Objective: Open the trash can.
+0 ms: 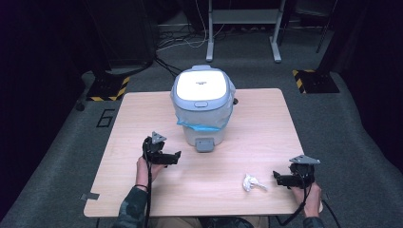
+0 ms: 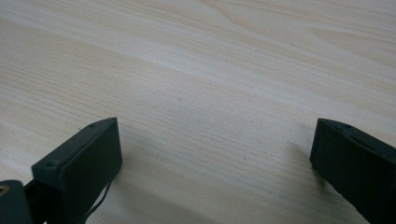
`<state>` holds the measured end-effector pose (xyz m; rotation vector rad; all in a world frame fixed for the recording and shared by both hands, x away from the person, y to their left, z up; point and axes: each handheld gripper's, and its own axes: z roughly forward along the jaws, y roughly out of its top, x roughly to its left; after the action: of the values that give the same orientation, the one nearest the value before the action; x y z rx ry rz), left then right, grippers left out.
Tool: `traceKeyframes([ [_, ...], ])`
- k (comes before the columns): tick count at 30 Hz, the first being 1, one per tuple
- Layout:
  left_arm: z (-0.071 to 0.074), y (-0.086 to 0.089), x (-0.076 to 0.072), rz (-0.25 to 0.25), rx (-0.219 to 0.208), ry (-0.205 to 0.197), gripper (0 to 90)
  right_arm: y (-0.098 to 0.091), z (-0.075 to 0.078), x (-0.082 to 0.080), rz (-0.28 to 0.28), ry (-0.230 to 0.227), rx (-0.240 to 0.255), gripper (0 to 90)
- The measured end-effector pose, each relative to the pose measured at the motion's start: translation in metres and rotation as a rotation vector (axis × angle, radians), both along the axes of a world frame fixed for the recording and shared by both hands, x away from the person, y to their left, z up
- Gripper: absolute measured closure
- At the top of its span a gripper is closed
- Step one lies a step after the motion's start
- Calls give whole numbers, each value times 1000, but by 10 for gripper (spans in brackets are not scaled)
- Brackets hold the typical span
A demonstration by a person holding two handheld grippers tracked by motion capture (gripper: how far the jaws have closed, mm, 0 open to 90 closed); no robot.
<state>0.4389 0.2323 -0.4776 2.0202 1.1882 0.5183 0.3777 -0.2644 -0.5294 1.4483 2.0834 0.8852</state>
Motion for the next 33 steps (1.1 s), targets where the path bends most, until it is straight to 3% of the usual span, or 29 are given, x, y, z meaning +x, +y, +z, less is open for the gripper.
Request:
traceKeyframes([
  [19, 5, -42, 9, -75, -32, -15, 2, 0, 0, 0, 1, -1, -1, 14],
  [23, 6, -55, 8, -131, -11, -24, 64, 0, 0, 0, 2, -1, 2, 16],
  [24, 6, -58, 8, -141, -10, -33, 164, 0, 0, 0, 2, -1, 3, 16],
  [25, 6, -61, 7, -150, -4, -36, 164, 0, 0, 0, 2, -1, 3, 16],
  [27, 4, -69, 7, -165, -10, -45, 264, 0, 0, 0, 2, -1, 3, 16],
  [28, 3, -72, 8, -172, 1, -52, 402, 0, 0, 0, 2, -2, 3, 17],
  [30, 0, -80, 8, -182, 6, -63, 447, 0, 0, 0, 2, -1, 3, 18],
  [31, -1, -83, 8, -182, 12, -72, 593, 0, 0, 0, 2, -1, 4, 18],
  [33, -4, -89, 7, -182, 7, -92, 796, 0, 0, 0, 2, -1, 4, 19],
])
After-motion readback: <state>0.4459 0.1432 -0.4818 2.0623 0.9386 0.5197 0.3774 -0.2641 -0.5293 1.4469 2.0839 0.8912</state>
